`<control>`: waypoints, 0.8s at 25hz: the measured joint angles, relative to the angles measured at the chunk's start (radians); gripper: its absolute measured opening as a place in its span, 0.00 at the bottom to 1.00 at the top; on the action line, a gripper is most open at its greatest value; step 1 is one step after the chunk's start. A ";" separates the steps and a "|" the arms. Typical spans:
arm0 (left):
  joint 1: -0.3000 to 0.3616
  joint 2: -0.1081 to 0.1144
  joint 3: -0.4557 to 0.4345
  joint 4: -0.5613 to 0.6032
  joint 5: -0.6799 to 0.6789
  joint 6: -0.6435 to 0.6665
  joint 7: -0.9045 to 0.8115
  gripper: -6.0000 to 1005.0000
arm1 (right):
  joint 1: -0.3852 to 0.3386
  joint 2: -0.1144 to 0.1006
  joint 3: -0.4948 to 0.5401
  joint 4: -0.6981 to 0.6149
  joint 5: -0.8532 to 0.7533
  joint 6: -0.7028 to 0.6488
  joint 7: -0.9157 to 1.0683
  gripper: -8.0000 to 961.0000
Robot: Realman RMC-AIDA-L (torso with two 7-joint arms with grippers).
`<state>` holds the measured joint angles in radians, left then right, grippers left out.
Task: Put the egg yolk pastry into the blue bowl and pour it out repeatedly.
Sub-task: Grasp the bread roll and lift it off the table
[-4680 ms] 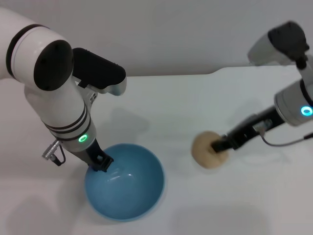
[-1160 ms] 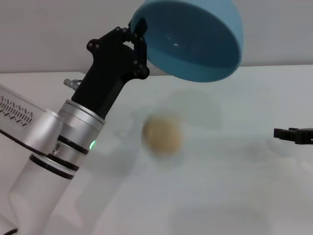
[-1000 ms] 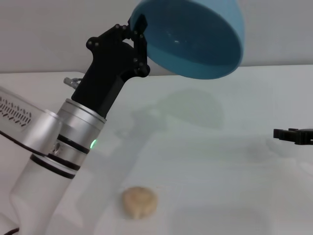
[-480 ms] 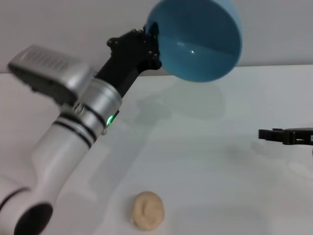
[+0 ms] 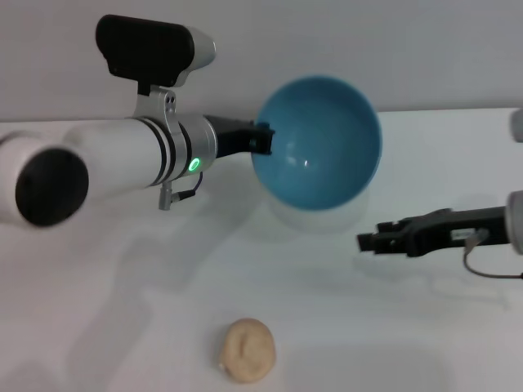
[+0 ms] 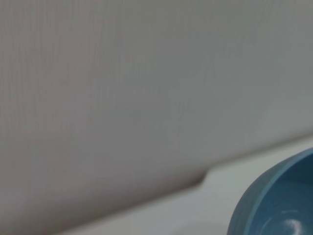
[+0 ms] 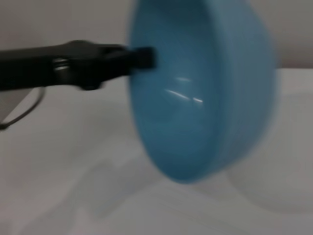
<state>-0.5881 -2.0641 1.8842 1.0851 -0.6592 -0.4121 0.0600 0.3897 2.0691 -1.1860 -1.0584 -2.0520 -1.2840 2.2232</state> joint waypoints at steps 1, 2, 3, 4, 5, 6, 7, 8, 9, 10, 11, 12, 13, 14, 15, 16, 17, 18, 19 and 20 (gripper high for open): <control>-0.015 0.001 -0.016 -0.002 0.002 -0.057 0.001 0.00 | 0.007 0.000 -0.023 -0.012 -0.002 -0.012 -0.003 0.49; -0.030 0.001 -0.036 -0.003 0.010 -0.118 0.001 0.00 | 0.011 -0.001 -0.045 -0.025 -0.005 -0.024 -0.005 0.49; -0.054 0.002 -0.058 -0.003 0.034 -0.201 -0.003 0.00 | 0.017 -0.001 -0.074 -0.042 -0.007 -0.039 -0.008 0.49; -0.064 0.002 -0.070 -0.003 0.055 -0.244 -0.011 0.00 | 0.028 -0.001 -0.121 -0.064 -0.009 -0.057 -0.010 0.49; -0.076 0.001 -0.080 -0.003 0.077 -0.282 -0.020 0.00 | 0.028 -0.001 -0.121 -0.064 -0.009 -0.057 -0.010 0.49; -0.091 0.000 -0.091 -0.004 0.113 -0.336 -0.043 0.00 | 0.034 -0.002 -0.149 -0.073 -0.009 -0.063 -0.010 0.49; -0.100 -0.001 -0.092 -0.004 0.140 -0.368 -0.064 0.00 | 0.043 -0.001 -0.183 -0.081 -0.009 -0.067 -0.010 0.49; -0.106 -0.001 -0.092 -0.003 0.160 -0.392 -0.081 0.00 | 0.049 -0.001 -0.210 -0.086 -0.009 -0.067 -0.010 0.49; -0.111 -0.001 -0.090 -0.002 0.177 -0.415 -0.097 0.00 | 0.058 -0.001 -0.237 -0.089 -0.010 -0.068 -0.010 0.49; -0.115 -0.001 -0.089 -0.001 0.188 -0.434 -0.106 0.00 | 0.067 -0.001 -0.261 -0.089 -0.009 -0.068 -0.010 0.49; -0.119 -0.002 -0.088 0.000 0.199 -0.456 -0.116 0.00 | 0.074 -0.001 -0.285 -0.089 -0.009 -0.066 -0.010 0.49; -0.121 -0.002 -0.088 0.000 0.202 -0.465 -0.119 0.00 | 0.083 -0.001 -0.315 -0.088 -0.008 -0.062 -0.010 0.49; -0.123 -0.002 -0.089 0.000 0.204 -0.476 -0.122 0.00 | 0.088 0.001 -0.334 -0.087 -0.007 -0.058 -0.009 0.49; -0.124 -0.003 -0.089 0.000 0.206 -0.480 -0.123 0.00 | 0.092 0.002 -0.357 -0.086 -0.007 -0.050 -0.009 0.49; -0.123 -0.003 -0.089 0.000 0.207 -0.483 -0.125 0.00 | 0.096 0.003 -0.376 -0.085 -0.007 -0.041 -0.006 0.49; -0.122 -0.002 -0.089 0.003 0.207 -0.484 -0.128 0.00 | 0.097 0.004 -0.392 -0.083 -0.006 -0.029 -0.004 0.49; -0.120 -0.002 -0.088 0.005 0.207 -0.484 -0.131 0.00 | 0.099 0.004 -0.410 -0.078 -0.004 -0.013 -0.003 0.49; -0.119 -0.002 -0.087 0.006 0.207 -0.485 -0.132 0.00 | 0.101 0.005 -0.431 -0.068 -0.002 0.009 -0.002 0.49; -0.119 -0.002 -0.087 0.007 0.207 -0.485 -0.132 0.00 | 0.104 0.005 -0.453 -0.055 0.004 0.032 -0.002 0.49; -0.119 -0.002 -0.087 0.007 0.208 -0.485 -0.132 0.00 | 0.108 0.006 -0.472 -0.042 0.011 0.052 -0.002 0.49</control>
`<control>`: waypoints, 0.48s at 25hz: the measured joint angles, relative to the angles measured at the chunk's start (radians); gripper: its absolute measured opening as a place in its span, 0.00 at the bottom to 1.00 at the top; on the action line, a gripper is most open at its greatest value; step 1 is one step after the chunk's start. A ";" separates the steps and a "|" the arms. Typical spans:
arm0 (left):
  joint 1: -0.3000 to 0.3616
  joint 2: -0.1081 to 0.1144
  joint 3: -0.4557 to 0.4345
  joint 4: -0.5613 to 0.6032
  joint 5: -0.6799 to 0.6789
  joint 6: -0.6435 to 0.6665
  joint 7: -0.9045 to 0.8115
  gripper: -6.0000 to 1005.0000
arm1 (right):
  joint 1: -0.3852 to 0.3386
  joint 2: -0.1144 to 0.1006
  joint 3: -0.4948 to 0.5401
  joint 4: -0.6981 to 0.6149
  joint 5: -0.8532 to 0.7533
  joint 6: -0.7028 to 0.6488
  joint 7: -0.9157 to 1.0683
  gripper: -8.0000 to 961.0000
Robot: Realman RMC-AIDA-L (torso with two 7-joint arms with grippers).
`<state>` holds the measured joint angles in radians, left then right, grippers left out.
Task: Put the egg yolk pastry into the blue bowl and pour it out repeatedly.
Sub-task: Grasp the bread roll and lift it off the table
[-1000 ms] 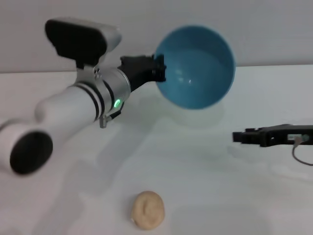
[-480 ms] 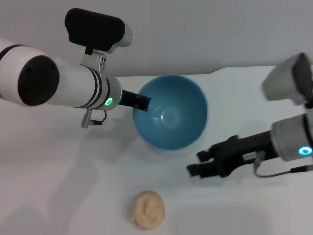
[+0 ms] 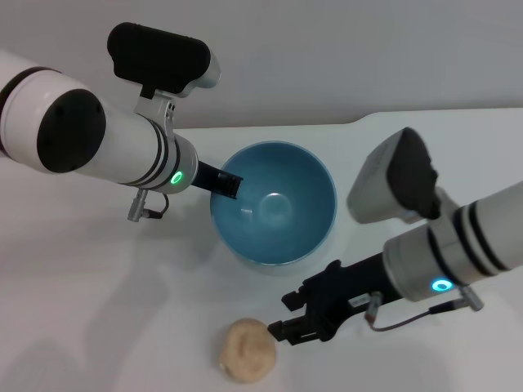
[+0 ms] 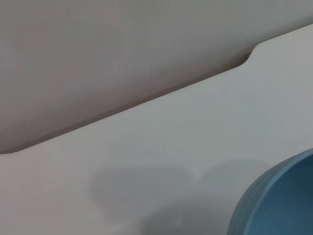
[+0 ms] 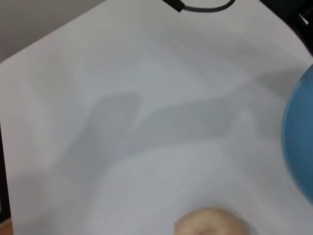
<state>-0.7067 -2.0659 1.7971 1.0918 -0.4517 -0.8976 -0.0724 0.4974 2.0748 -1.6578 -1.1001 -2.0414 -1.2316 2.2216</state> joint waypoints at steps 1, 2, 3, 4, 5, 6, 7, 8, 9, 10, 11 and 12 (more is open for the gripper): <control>-0.001 0.000 0.000 0.000 0.000 0.000 0.000 0.00 | 0.004 0.000 -0.020 0.017 0.007 0.025 0.000 0.49; -0.002 0.000 0.000 0.000 0.000 -0.001 0.000 0.00 | 0.014 0.000 -0.059 0.053 0.022 0.083 0.001 0.49; -0.003 0.000 0.000 0.000 0.000 -0.001 0.000 0.00 | 0.014 0.000 -0.059 0.053 0.022 0.083 0.001 0.49; -0.005 0.000 0.000 0.001 0.001 -0.001 0.000 0.00 | 0.017 0.001 -0.073 0.069 0.029 0.105 0.000 0.49; -0.006 0.000 0.000 0.001 0.001 -0.001 0.000 0.00 | 0.020 0.001 -0.081 0.081 0.038 0.124 0.001 0.49; -0.006 0.000 0.000 0.001 0.001 0.000 0.000 0.00 | 0.023 0.001 -0.090 0.097 0.053 0.144 -0.002 0.49; -0.007 0.000 0.000 0.001 0.001 0.000 0.001 0.00 | 0.027 0.002 -0.097 0.109 0.066 0.157 -0.005 0.49; -0.008 0.001 0.000 0.001 0.001 0.002 0.002 0.00 | 0.032 0.002 -0.106 0.126 0.080 0.169 -0.007 0.49; -0.008 0.001 0.000 0.001 0.001 0.002 0.003 0.00 | 0.038 0.002 -0.112 0.137 0.089 0.175 -0.008 0.49; -0.008 0.001 0.000 0.002 0.001 0.002 0.004 0.00 | 0.047 0.002 -0.122 0.154 0.100 0.180 -0.008 0.49; -0.009 0.001 0.000 0.002 0.001 0.003 0.005 0.00 | 0.057 0.002 -0.136 0.172 0.115 0.187 -0.008 0.49; -0.009 0.001 0.000 0.002 0.001 0.004 0.005 0.00 | 0.065 0.002 -0.149 0.184 0.127 0.194 -0.009 0.49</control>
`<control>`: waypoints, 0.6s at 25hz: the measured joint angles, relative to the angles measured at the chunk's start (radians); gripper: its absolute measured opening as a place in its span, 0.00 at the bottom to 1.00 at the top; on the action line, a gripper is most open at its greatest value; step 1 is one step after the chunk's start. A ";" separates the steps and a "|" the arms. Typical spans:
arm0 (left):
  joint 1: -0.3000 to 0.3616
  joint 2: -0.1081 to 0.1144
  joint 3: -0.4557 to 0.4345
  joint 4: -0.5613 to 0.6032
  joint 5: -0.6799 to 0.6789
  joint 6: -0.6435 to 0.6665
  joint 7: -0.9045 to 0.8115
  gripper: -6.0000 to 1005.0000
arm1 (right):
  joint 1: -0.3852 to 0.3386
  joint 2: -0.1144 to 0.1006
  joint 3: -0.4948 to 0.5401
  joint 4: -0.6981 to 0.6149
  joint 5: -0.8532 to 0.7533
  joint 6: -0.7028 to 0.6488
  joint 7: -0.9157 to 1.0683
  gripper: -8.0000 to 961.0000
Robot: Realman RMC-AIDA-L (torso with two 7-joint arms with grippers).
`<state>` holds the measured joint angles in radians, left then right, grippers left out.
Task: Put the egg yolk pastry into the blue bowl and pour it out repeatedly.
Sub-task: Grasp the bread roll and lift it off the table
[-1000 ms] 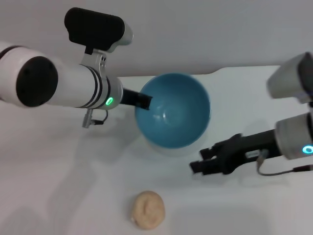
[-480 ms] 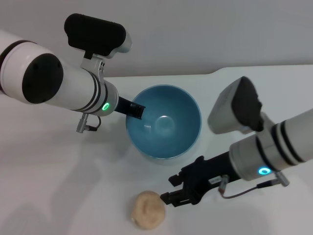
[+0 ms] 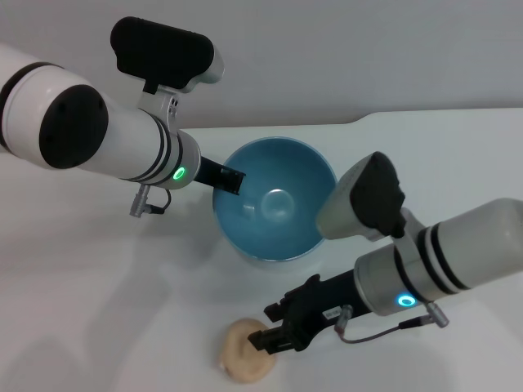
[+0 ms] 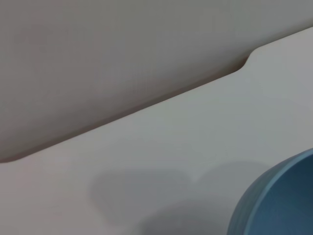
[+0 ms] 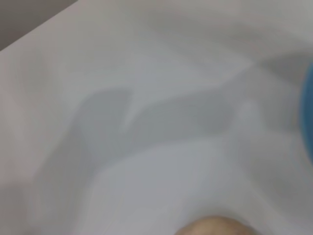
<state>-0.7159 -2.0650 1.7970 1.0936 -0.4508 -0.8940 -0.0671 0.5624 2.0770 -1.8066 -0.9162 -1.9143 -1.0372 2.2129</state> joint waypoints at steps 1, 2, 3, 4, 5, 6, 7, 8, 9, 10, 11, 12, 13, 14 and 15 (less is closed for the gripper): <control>0.000 0.000 0.000 0.000 0.000 0.001 0.000 0.00 | 0.007 0.000 -0.014 0.011 0.011 0.009 0.000 0.49; 0.000 0.000 0.000 0.000 0.000 0.001 0.001 0.00 | 0.012 0.000 -0.026 0.018 0.020 0.016 -0.001 0.49; 0.000 0.000 0.000 0.000 0.000 0.002 0.001 0.00 | 0.021 0.000 -0.044 0.031 0.030 0.028 0.000 0.49; 0.000 0.000 0.000 0.000 0.000 0.002 0.001 0.00 | 0.023 0.001 -0.047 0.038 0.031 0.034 0.000 0.49; -0.001 0.000 -0.001 0.000 0.000 0.002 0.001 0.00 | 0.023 0.001 -0.047 0.038 0.031 0.034 0.000 0.49; -0.001 0.000 -0.001 0.000 0.000 0.002 0.001 0.00 | 0.027 0.002 -0.052 0.050 0.032 0.042 0.002 0.49; -0.002 0.000 -0.001 0.000 0.000 0.002 0.001 0.00 | 0.032 0.004 -0.057 0.065 0.035 0.051 0.002 0.49; -0.002 0.000 -0.001 0.000 0.000 0.002 0.001 0.00 | 0.041 0.006 -0.065 0.086 0.045 0.061 0.002 0.49; -0.002 0.000 -0.001 0.000 0.000 0.002 0.002 0.00 | 0.051 0.006 -0.076 0.109 0.060 0.073 0.002 0.49; -0.002 0.000 -0.001 0.000 0.000 0.002 0.002 0.00 | 0.063 0.007 -0.089 0.132 0.081 0.086 0.000 0.49; -0.002 0.000 -0.001 0.000 0.000 0.002 0.002 0.00 | 0.077 0.007 -0.109 0.161 0.110 0.103 -0.004 0.49; -0.002 0.000 -0.001 0.000 0.000 0.002 0.003 0.00 | 0.088 0.006 -0.127 0.182 0.138 0.119 -0.009 0.49; -0.002 0.000 -0.001 0.000 0.000 0.002 0.003 0.00 | 0.098 0.006 -0.144 0.199 0.162 0.133 -0.017 0.49; -0.002 0.000 -0.001 0.000 0.000 0.002 0.003 0.00 | 0.101 0.006 -0.155 0.206 0.178 0.143 -0.026 0.49; -0.002 0.000 -0.001 0.000 0.000 0.002 0.003 0.00 | 0.104 0.006 -0.166 0.211 0.191 0.154 -0.034 0.49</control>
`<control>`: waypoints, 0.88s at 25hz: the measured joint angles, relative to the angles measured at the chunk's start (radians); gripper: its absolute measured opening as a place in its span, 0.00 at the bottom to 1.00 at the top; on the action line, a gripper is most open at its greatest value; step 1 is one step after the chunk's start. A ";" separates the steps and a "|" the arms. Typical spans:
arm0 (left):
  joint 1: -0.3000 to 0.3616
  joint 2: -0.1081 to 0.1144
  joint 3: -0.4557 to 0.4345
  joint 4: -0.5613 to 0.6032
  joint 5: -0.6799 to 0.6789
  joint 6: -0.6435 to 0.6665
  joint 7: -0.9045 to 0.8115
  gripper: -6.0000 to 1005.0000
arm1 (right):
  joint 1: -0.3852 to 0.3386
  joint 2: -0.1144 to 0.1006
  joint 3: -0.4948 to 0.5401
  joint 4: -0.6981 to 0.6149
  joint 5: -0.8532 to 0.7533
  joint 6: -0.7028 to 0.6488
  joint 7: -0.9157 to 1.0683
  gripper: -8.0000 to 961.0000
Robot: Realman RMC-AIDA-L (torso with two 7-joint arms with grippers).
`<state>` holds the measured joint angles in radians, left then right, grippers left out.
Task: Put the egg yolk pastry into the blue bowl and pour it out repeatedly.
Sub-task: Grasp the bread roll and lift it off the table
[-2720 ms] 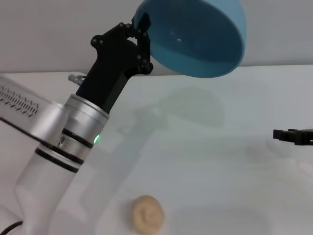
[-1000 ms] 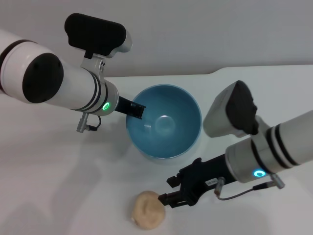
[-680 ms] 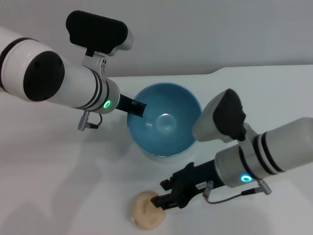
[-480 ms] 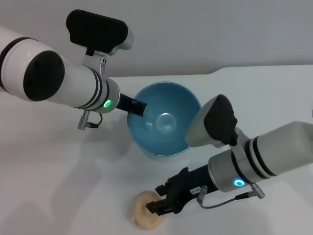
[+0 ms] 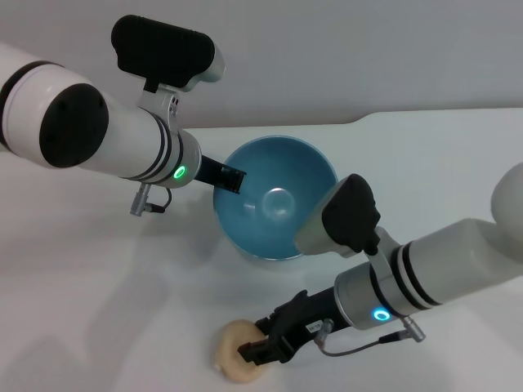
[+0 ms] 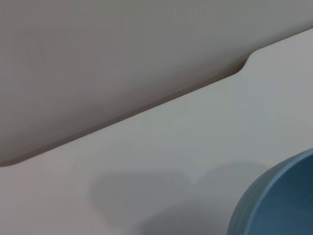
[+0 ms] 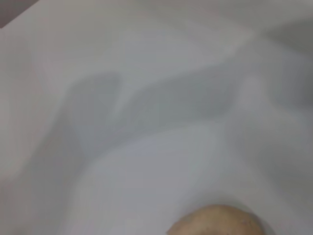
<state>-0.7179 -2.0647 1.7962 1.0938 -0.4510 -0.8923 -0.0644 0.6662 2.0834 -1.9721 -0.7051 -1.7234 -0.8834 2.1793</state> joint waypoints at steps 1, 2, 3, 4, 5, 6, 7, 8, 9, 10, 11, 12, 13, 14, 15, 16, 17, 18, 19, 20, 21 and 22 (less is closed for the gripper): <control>0.000 0.000 0.000 0.000 0.000 0.000 0.000 0.00 | -0.001 0.000 -0.007 -0.001 0.006 0.010 -0.008 0.49; 0.000 0.000 0.000 0.000 0.000 0.000 0.000 0.00 | -0.002 0.001 -0.011 -0.003 0.009 0.017 -0.012 0.49; 0.000 0.000 0.000 0.000 0.000 0.001 0.000 0.00 | -0.004 0.001 -0.014 -0.005 0.010 0.022 -0.014 0.47; 0.000 0.000 0.001 0.000 0.000 0.001 0.000 0.00 | -0.006 0.001 -0.015 -0.007 0.010 0.024 -0.019 0.45; 0.000 0.000 0.001 0.000 0.000 0.001 0.000 0.00 | -0.006 0.001 -0.015 -0.007 0.010 0.023 -0.023 0.43; 0.000 0.000 0.001 0.000 0.000 0.001 0.000 0.00 | -0.007 0.001 -0.016 -0.011 0.010 0.020 -0.030 0.42; 0.000 0.000 0.001 0.000 0.000 0.001 0.000 0.00 | -0.007 0.001 -0.016 -0.011 0.010 0.020 -0.030 0.40; 0.000 0.000 0.001 0.000 0.000 0.001 0.000 0.00 | -0.008 0.001 -0.017 -0.014 0.010 0.017 -0.031 0.38; 0.000 0.000 0.001 0.000 0.000 0.001 0.000 0.00 | -0.008 0.000 -0.017 -0.016 0.010 0.014 -0.032 0.37; 0.000 0.000 0.001 0.000 0.000 0.001 0.000 0.00 | -0.008 0.000 -0.017 -0.019 0.010 0.011 -0.032 0.35; 0.000 0.000 0.001 0.000 0.000 0.001 0.000 0.00 | -0.008 -0.001 -0.017 -0.021 0.011 0.006 -0.032 0.34; -0.001 0.000 0.002 0.000 0.000 0.001 0.000 0.00 | -0.008 -0.002 -0.017 -0.025 0.011 0.001 -0.032 0.33; -0.001 0.000 0.002 0.000 0.000 0.001 0.000 0.00 | -0.009 -0.002 -0.017 -0.030 0.011 -0.006 -0.032 0.31; -0.001 0.000 0.002 0.000 0.000 0.001 0.000 0.00 | -0.011 -0.003 -0.018 -0.038 0.010 -0.014 -0.032 0.30; -0.001 0.000 0.002 0.000 0.000 0.001 0.000 0.00 | -0.014 -0.004 -0.018 -0.048 0.009 -0.023 -0.032 0.29; -0.001 0.000 0.002 0.000 0.000 0.001 0.000 0.00 | -0.017 -0.005 -0.017 -0.059 0.007 -0.031 -0.032 0.27; -0.001 0.001 0.002 0.000 0.000 0.001 0.001 0.00 | -0.028 -0.009 -0.014 -0.085 0.003 -0.050 -0.033 0.26; -0.001 0.001 0.002 0.000 0.000 0.001 0.001 0.00 | -0.028 -0.009 -0.014 -0.085 0.003 -0.050 -0.033 0.26; -0.001 0.001 0.002 0.000 0.000 0.001 0.001 0.00 | -0.035 -0.011 -0.010 -0.099 0.002 -0.061 -0.033 0.25; -0.001 0.002 0.002 0.000 0.000 0.001 0.001 0.00 | -0.044 -0.013 -0.002 -0.122 -0.001 -0.079 -0.033 0.24; -0.001 0.002 0.002 0.000 0.000 0.001 0.001 0.00 | -0.055 -0.017 0.009 -0.147 -0.006 -0.102 -0.033 0.24; -0.001 0.002 0.002 0.000 0.000 0.001 0.001 0.00 | -0.070 -0.020 0.025 -0.183 -0.014 -0.129 -0.033 0.23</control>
<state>-0.7185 -2.0623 1.7978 1.0936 -0.4510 -0.8911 -0.0632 0.5964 2.0635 -1.9468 -0.8876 -1.7371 -1.0122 2.1467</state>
